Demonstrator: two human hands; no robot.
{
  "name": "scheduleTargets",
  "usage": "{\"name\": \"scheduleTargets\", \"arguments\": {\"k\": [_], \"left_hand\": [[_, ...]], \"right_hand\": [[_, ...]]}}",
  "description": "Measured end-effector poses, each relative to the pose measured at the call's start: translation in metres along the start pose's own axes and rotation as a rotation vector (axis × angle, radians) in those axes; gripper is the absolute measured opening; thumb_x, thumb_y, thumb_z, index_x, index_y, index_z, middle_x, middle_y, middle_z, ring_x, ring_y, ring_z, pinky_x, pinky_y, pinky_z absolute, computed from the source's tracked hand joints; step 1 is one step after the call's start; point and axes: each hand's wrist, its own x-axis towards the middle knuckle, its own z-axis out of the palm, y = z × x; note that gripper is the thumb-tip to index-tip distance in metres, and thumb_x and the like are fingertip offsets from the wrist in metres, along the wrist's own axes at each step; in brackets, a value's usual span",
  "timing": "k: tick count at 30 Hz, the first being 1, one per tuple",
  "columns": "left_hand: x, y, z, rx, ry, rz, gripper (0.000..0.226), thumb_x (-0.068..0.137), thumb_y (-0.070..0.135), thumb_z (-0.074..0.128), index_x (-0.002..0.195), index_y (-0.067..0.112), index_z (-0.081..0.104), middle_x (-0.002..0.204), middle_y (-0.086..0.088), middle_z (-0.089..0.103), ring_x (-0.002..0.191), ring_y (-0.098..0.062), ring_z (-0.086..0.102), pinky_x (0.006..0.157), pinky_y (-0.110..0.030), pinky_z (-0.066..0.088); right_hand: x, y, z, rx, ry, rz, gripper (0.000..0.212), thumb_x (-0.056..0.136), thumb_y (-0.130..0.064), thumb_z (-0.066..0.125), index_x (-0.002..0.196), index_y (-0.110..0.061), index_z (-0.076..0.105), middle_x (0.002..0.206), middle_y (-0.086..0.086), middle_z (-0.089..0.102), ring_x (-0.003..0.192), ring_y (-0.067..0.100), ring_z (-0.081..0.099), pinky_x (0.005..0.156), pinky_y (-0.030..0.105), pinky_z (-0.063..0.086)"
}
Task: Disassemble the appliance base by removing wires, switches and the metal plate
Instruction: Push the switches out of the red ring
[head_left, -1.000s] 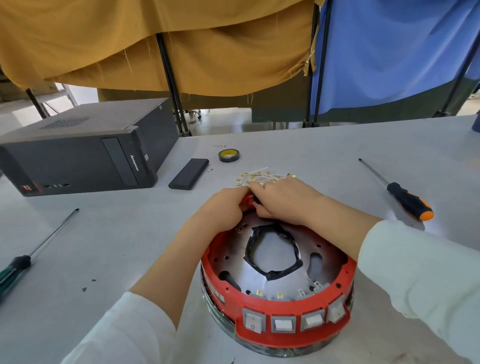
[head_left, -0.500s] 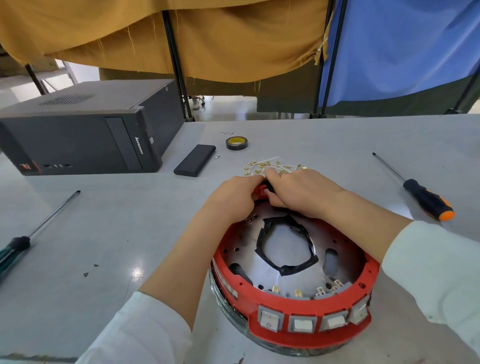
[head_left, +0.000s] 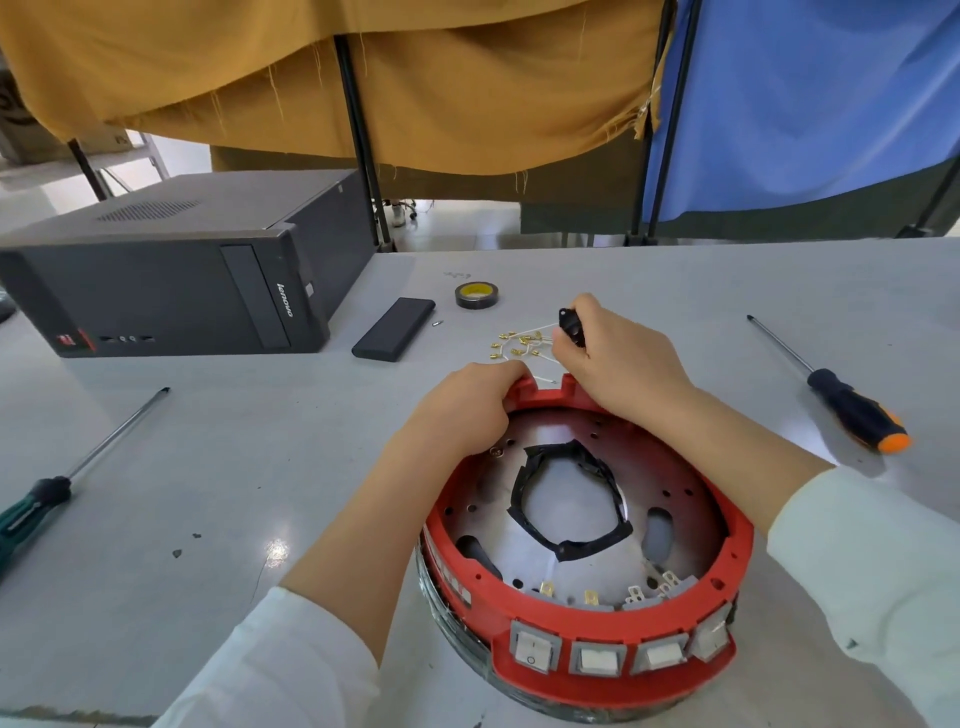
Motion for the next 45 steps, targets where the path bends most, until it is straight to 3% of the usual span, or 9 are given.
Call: {"name": "scheduleTargets", "arguments": {"k": [3,7,16,19,23,28,34,39,45], "left_hand": [[0.001,-0.001,0.001,0.004,0.004,0.0,0.034,0.09,0.006,0.044,0.112,0.03,0.054,0.114,-0.002,0.06,0.102,-0.027,0.054,0.086,-0.042,0.047],[0.002,-0.001,0.003,0.012,0.004,-0.001,0.034,0.09,0.006,0.045,0.113,0.03,0.052,0.113,-0.001,0.06,0.101,-0.026,0.054,0.085,-0.041,0.048],[0.004,-0.002,0.004,0.047,0.023,0.004,0.032,0.092,0.01,0.045,0.114,0.032,0.051,0.113,-0.004,0.058,0.098,-0.027,0.053,0.071,-0.034,0.041],[0.003,-0.001,0.005,0.052,0.024,0.002,0.032,0.092,0.009,0.045,0.116,0.029,0.05,0.115,-0.005,0.059,0.1,-0.029,0.054,0.078,-0.038,0.047],[0.004,-0.002,0.005,0.059,0.021,-0.008,0.032,0.091,0.009,0.045,0.116,0.03,0.05,0.115,-0.005,0.059,0.1,-0.029,0.054,0.077,-0.037,0.047],[0.005,-0.003,0.005,0.026,0.011,-0.012,0.035,0.09,0.007,0.046,0.113,0.032,0.051,0.114,0.0,0.059,0.098,-0.024,0.053,0.079,-0.035,0.046],[0.004,-0.002,0.003,0.002,-0.013,-0.022,0.034,0.091,0.007,0.046,0.113,0.032,0.053,0.116,-0.001,0.059,0.103,-0.026,0.053,0.085,-0.038,0.046],[-0.001,0.003,-0.003,-0.038,-0.034,-0.031,0.029,0.093,0.008,0.045,0.112,0.028,0.055,0.118,-0.003,0.059,0.106,-0.027,0.052,0.086,-0.035,0.044],[-0.012,0.005,-0.007,0.035,0.005,-0.176,0.037,0.091,0.004,0.043,0.125,0.016,0.047,0.121,-0.014,0.056,0.107,-0.032,0.053,0.076,-0.032,0.04]], "right_hand": [[0.017,0.011,-0.009,0.362,-0.116,0.258,0.023,0.094,-0.033,0.045,0.111,-0.018,0.048,0.093,0.001,0.054,0.078,0.021,0.054,0.062,0.036,0.05],[0.032,0.047,-0.025,0.501,-0.173,0.529,0.022,0.094,-0.024,0.051,0.11,-0.011,0.044,0.093,0.009,0.053,0.071,0.018,0.055,0.046,0.029,0.052],[0.025,0.075,-0.01,0.07,-0.356,0.497,0.031,0.078,-0.029,0.075,0.085,-0.004,0.058,0.068,0.01,0.053,0.059,0.026,0.052,0.055,0.029,0.046],[0.019,0.082,-0.003,-0.033,-0.329,0.568,0.038,0.081,-0.036,0.069,0.068,-0.009,0.045,0.075,0.011,0.053,0.07,0.029,0.054,0.06,0.028,0.041],[0.016,0.083,0.0,0.089,-0.377,0.628,0.035,0.088,-0.027,0.057,0.062,-0.009,0.04,0.066,0.012,0.047,0.051,0.024,0.048,0.045,0.024,0.039],[0.016,0.084,-0.01,0.236,-0.328,0.668,0.022,0.088,-0.006,0.051,0.066,-0.006,0.044,0.06,0.014,0.051,0.062,0.036,0.063,0.054,0.038,0.055],[0.007,0.077,-0.01,0.428,-0.295,0.702,0.009,0.091,-0.007,0.049,0.088,-0.003,0.056,0.068,0.013,0.059,0.058,0.023,0.063,0.053,0.026,0.052],[0.002,0.061,-0.03,0.185,-0.411,0.513,0.036,0.092,-0.018,0.049,0.127,-0.007,0.046,0.085,0.01,0.057,0.076,0.028,0.066,0.06,0.036,0.057],[-0.011,0.025,-0.063,0.054,-0.604,0.394,0.037,0.089,-0.041,0.054,0.103,-0.007,0.06,0.095,0.011,0.065,0.071,0.023,0.068,0.053,0.033,0.058]]}}
